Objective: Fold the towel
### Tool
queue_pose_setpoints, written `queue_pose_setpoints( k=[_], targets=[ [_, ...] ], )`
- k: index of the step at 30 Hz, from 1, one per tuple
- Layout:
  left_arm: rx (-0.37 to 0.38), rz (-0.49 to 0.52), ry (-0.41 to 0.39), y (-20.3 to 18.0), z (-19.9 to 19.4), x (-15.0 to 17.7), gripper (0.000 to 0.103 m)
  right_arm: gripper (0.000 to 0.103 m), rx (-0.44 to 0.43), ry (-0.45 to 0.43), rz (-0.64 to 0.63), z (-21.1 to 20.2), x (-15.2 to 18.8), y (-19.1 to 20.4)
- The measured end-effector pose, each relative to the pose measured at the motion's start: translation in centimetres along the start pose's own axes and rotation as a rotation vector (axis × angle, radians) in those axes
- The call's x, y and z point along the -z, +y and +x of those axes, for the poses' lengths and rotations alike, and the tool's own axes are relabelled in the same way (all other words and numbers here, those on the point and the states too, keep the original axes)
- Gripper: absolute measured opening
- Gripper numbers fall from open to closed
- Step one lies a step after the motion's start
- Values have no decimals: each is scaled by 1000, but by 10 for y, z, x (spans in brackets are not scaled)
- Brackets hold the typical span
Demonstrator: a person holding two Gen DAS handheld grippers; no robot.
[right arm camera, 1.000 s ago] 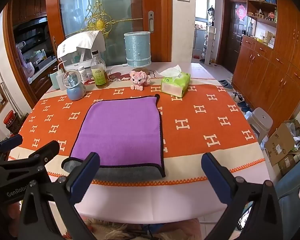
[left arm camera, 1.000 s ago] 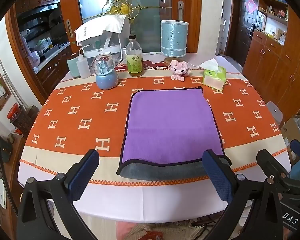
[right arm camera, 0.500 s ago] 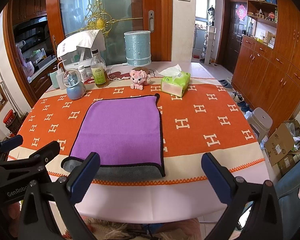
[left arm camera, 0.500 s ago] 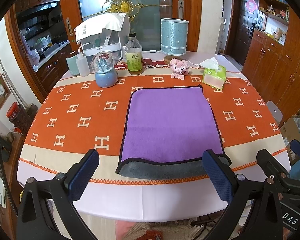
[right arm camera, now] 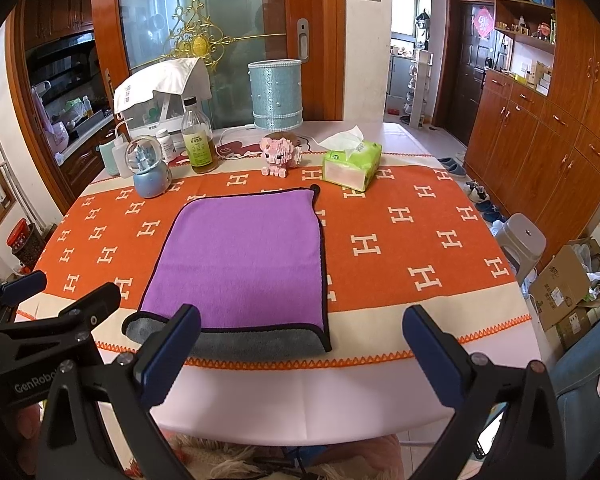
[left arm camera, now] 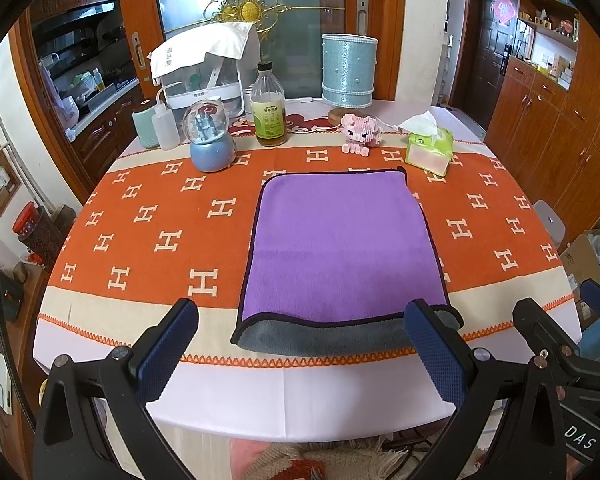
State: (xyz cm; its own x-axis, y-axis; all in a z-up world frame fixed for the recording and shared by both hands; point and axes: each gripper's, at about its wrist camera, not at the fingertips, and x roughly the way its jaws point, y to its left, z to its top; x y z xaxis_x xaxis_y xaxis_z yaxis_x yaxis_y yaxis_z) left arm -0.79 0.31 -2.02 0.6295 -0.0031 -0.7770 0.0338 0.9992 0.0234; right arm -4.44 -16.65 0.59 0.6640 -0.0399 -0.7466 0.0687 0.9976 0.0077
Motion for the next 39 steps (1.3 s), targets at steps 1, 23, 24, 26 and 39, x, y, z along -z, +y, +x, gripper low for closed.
queue_pose_setpoints(
  k=[1, 23, 24, 26, 39],
  targets=[
    [0, -1, 0, 0, 0, 1, 102, 102, 1, -2, -1, 0, 0, 0],
    [-16, 4, 8, -1, -1, 2, 102, 102, -1, 5, -5, -2, 2, 2],
    [-15, 3, 8, -1, -2, 3, 102, 102, -2, 5, -4, -2, 2, 2],
    [-12, 2, 9, 0, -4, 0, 102, 102, -5, 7, -3, -1, 2, 2],
    [-7, 0, 13, -1, -5, -1, 102, 102, -17, 9, -2, -3, 1, 3]
  ],
)
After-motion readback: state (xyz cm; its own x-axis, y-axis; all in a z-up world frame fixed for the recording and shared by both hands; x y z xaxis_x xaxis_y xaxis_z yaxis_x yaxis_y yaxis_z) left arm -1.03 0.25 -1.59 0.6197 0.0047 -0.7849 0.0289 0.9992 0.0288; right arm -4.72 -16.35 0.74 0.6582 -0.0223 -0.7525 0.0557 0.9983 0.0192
